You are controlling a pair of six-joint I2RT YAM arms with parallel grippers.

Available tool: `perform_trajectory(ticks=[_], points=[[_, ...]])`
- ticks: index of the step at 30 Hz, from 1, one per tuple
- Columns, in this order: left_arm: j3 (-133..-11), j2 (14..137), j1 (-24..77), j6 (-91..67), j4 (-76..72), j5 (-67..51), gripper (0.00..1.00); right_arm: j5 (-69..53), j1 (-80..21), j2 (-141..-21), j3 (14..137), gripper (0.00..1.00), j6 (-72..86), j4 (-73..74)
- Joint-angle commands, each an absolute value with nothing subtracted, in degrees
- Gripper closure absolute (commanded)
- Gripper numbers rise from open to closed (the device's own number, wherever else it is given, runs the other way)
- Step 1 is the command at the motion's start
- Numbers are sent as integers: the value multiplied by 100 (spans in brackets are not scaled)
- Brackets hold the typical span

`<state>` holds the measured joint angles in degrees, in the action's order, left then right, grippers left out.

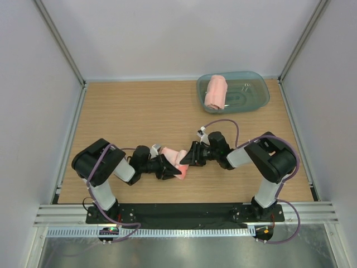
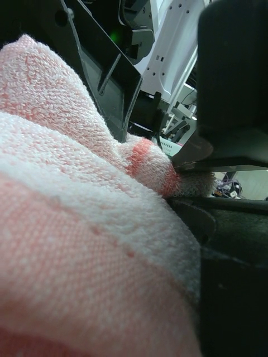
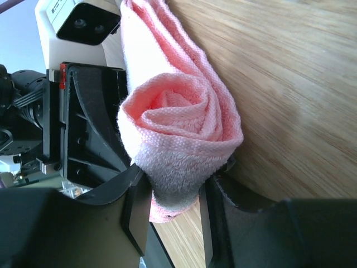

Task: Roll the towels
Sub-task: Roll the towel

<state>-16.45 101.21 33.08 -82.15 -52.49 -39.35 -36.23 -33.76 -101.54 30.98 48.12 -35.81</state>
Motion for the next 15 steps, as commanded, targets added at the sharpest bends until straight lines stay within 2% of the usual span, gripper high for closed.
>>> perform_trajectory(ticks=[1, 3, 8, 10, 15], points=[[-1521, 10151, 3234, -8288, -4939, -3779, 84, -3288, -3489, -10248, 2971, 60, 4746, -3577], [-1503, 10099, 3234, -8236, -4931, -3762, 82, -3243, -3481, -10178, 3023, 60, 4746, -3437], [-1529, 9687, 3235, -7850, -4388, -3613, 68, -2971, -3480, -9950, 3383, 63, 4571, -2306], [-1643, 9319, 3243, -7430, -3536, -3499, 60, -2883, -3481, -9827, 3463, 64, 4509, -2023], [-2335, 8387, 3243, -6418, -1287, -2806, 51, -2813, -3489, -9607, 3753, 68, 4377, -1223]])
